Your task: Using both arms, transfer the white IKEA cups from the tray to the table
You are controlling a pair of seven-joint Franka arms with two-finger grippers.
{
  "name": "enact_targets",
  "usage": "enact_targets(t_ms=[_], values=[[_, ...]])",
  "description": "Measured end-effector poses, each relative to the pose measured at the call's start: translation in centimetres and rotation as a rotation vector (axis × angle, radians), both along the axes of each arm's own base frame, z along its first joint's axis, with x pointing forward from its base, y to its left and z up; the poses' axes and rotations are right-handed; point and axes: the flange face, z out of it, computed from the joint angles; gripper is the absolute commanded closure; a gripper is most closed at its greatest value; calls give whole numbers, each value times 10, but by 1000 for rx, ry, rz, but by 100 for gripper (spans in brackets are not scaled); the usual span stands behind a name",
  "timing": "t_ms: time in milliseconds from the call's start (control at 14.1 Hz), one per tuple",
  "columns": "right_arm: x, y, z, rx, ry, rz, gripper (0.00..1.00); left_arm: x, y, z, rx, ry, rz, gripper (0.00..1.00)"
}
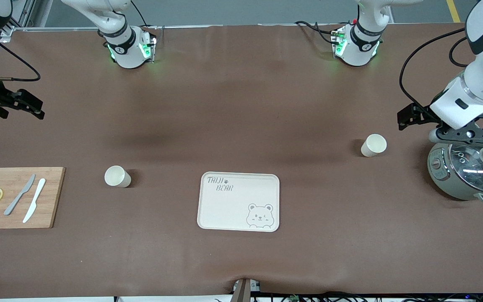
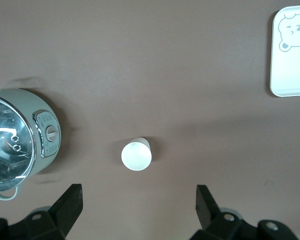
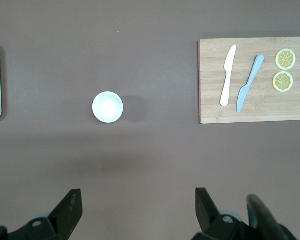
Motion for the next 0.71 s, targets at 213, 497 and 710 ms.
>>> enact_targets(t_ms=[213, 497, 710], values=[[1, 4, -2, 1, 4, 7, 0, 0, 0, 0, 0, 0, 0, 0], [2, 23, -4, 1, 8, 44, 0, 0, 0, 0, 0, 0, 0, 0], [4, 24, -7, 2, 14, 46, 0, 0, 0, 0, 0, 0, 0, 0]])
